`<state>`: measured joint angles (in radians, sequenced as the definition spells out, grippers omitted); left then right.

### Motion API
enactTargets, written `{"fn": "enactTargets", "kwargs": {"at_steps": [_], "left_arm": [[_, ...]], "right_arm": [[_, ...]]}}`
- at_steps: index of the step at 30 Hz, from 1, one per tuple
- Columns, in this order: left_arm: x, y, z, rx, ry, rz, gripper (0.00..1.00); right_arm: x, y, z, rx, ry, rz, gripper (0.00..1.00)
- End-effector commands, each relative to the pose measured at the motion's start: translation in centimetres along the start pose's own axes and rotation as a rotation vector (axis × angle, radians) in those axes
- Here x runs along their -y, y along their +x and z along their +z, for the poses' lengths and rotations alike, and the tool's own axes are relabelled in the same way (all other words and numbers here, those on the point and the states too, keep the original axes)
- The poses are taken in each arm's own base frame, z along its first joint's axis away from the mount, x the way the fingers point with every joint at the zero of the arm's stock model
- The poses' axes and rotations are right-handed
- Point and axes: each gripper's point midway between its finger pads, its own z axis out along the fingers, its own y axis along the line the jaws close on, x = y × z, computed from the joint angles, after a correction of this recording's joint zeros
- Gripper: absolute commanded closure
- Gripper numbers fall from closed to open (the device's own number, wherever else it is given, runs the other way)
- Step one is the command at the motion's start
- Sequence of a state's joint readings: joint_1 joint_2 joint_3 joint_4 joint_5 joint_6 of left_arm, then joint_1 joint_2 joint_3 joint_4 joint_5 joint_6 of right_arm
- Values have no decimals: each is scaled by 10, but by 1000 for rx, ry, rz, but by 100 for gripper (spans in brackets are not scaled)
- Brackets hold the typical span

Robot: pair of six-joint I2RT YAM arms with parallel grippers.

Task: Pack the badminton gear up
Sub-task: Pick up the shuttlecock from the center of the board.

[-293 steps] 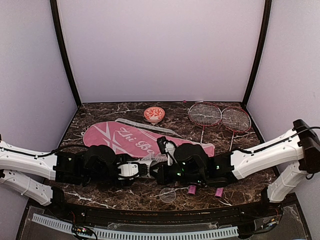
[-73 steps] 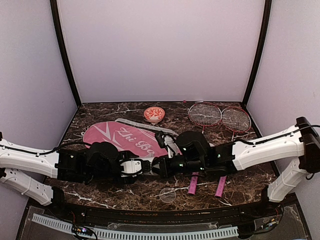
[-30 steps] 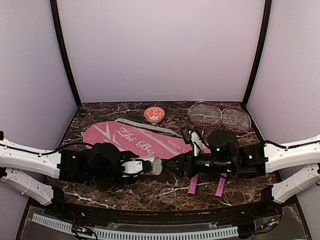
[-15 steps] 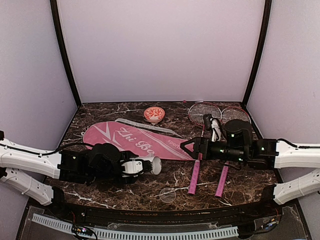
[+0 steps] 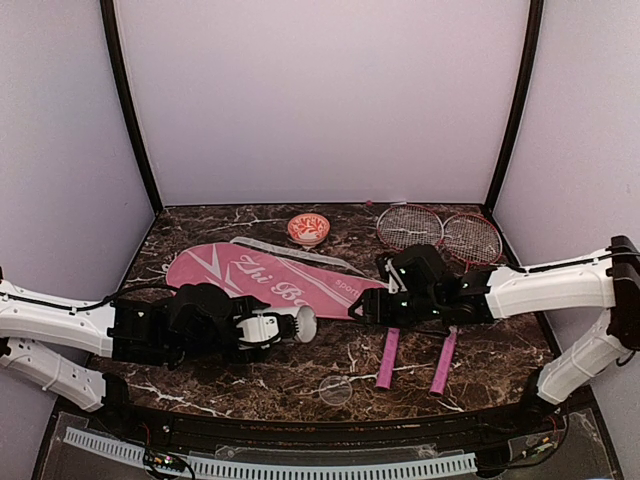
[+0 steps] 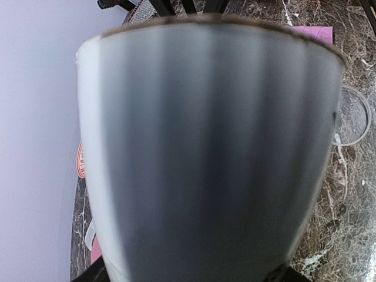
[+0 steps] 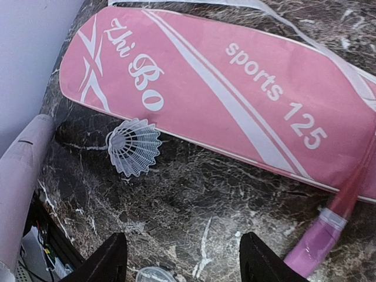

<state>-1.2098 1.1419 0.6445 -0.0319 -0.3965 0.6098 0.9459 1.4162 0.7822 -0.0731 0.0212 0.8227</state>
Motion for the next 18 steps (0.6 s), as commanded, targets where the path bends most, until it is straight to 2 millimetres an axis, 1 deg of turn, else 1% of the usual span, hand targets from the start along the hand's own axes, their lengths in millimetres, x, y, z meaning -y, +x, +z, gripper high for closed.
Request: {"fn": "enactTargets", "kwargs": {"at_steps": [1, 5, 7, 9, 13, 16, 18], "left_arm": [[-6, 2, -3, 4, -27, 6, 33], [-5, 1, -3, 6, -20, 7, 33], [-5, 1, -4, 6, -20, 6, 33], [-5, 2, -4, 4, -21, 6, 33], [-5, 0, -4, 10, -18, 3, 33], [-6, 0, -4, 8, -19, 1, 33], [-5, 1, -5, 7, -16, 0, 33]], "right_arm": [[-43, -16, 14, 11, -158, -16, 37], [-63, -16, 33, -15, -197, -40, 39], [-69, -12, 45, -41, -207, -49, 42], [-80, -8, 52, -57, -226, -60, 44], [-90, 2, 70, -91, -232, -77, 48], [-94, 4, 79, -95, -244, -78, 51], [-95, 4, 83, -95, -241, -81, 56]]}}
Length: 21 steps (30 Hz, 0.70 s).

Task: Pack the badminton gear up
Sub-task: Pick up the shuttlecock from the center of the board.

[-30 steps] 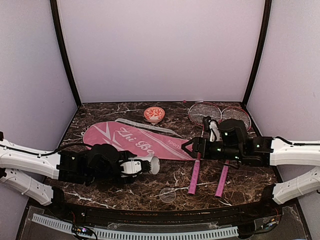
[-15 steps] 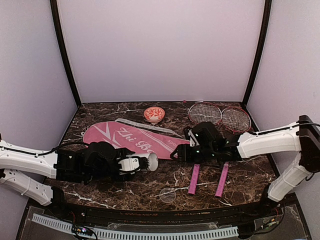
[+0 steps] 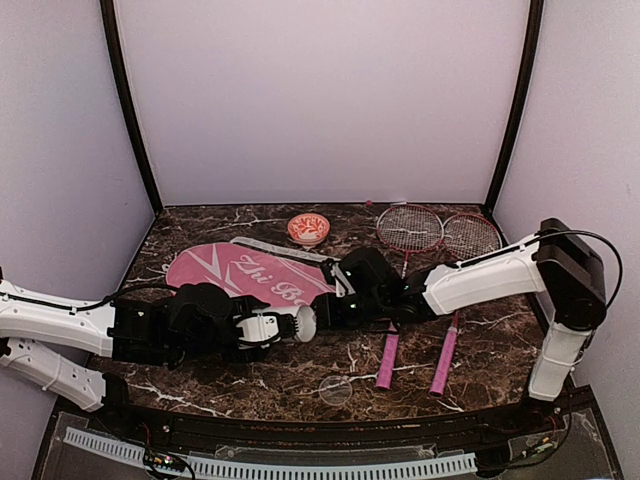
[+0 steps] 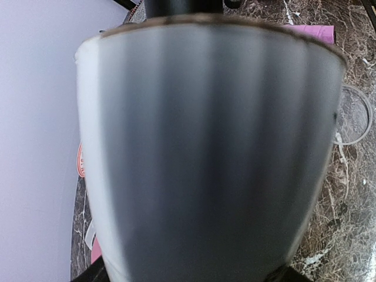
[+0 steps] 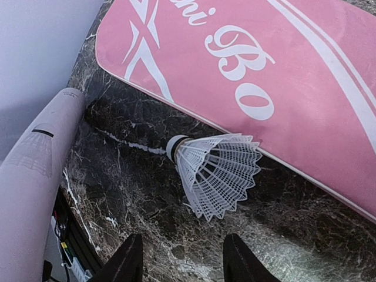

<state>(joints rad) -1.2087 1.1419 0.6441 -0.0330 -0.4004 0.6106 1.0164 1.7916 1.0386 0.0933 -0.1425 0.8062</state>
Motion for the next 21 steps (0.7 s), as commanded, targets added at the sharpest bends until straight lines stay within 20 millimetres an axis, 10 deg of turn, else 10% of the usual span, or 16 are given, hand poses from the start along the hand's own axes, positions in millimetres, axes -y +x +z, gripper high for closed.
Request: {"fn": "enactTargets", "kwargs": {"at_steps": [1, 21], "left_arm": [[-4, 0, -5, 12, -11, 0, 33], [-2, -2, -6, 18, 5, -6, 33]], "right_arm": [[-18, -13, 8, 30, -50, -22, 57], [-5, -26, 29, 49, 55, -39, 64]]}}
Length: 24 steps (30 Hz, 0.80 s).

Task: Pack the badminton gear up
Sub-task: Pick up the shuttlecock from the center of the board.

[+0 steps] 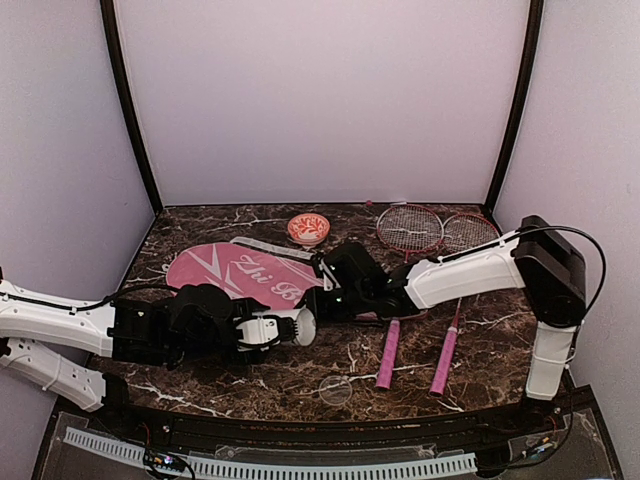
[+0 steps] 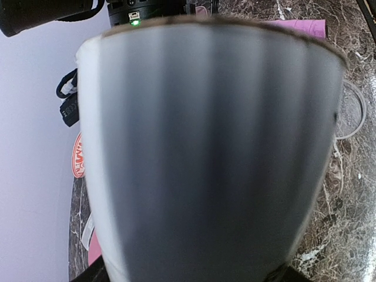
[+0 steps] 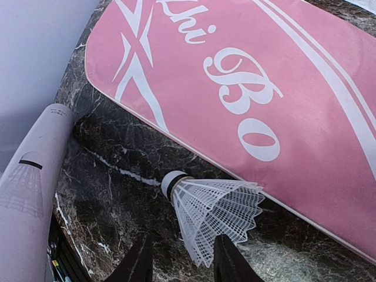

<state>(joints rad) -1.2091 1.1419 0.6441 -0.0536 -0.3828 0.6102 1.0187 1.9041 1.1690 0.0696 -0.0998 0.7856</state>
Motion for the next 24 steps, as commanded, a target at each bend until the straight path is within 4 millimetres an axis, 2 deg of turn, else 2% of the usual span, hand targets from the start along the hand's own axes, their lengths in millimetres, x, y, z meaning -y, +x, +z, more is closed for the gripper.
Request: {"fn": "enactTargets", "kwargs": {"at_steps": [1, 13, 20, 24], "left_arm": [[-8, -4, -6, 22, -21, -13, 33], [-7, -3, -5, 15, -21, -12, 32], [-9, -4, -6, 18, -25, -13, 32], [-9, -4, -6, 21, -25, -13, 32]], "right_arm": [[-2, -8, 4, 25, 25, -18, 65], [-8, 1, 19, -10, -7, -26, 71], [-10, 1, 20, -5, -19, -17, 82], [-12, 1, 20, 0, -36, -15, 92]]}}
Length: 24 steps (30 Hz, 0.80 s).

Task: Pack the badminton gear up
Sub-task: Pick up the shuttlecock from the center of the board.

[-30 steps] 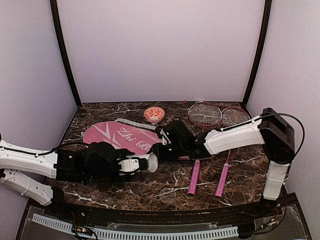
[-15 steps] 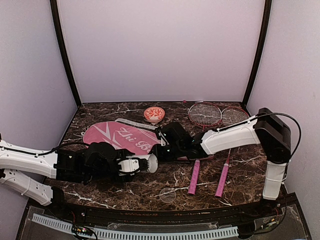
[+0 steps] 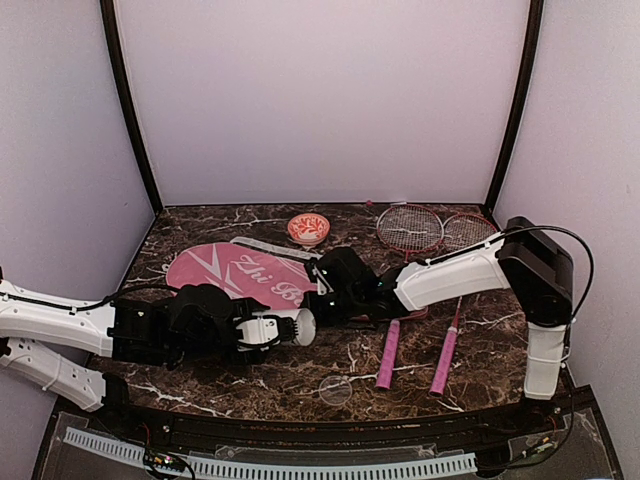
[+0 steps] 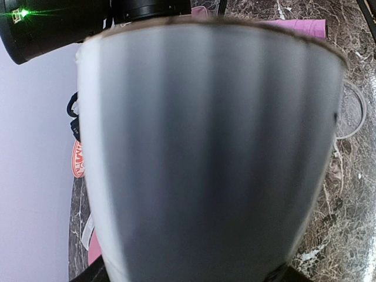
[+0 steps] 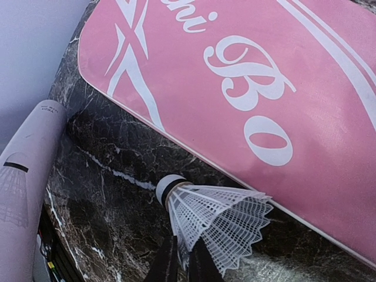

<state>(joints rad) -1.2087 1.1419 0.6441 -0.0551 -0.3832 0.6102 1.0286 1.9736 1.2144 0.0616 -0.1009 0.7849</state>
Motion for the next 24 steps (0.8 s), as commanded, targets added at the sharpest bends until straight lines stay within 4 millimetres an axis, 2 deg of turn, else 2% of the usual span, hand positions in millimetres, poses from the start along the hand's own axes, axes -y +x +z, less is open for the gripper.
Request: {"fn": "enactTargets", "kwargs": {"at_steps": [1, 2, 6, 9, 19, 24], "left_arm": [[-9, -4, -6, 23, -27, -14, 32], [-9, -4, -6, 23, -27, -14, 32], [-9, -4, -6, 19, -27, -13, 32], [-9, -2, -6, 14, -29, -12, 32], [-6, -2, -3, 7, -18, -10, 32], [-2, -4, -2, 17, 3, -10, 32]], "right_arm": [[-16, -8, -1, 34, -55, -13, 97], [-16, -9, -3, 41, -56, -14, 100], [-16, -15, -17, 80, -42, -29, 100], [-16, -22, -35, 120, -22, -43, 100], [27, -18, -104, 266, 124, 0, 100], [44, -8, -135, 302, 164, 14, 100]]}}
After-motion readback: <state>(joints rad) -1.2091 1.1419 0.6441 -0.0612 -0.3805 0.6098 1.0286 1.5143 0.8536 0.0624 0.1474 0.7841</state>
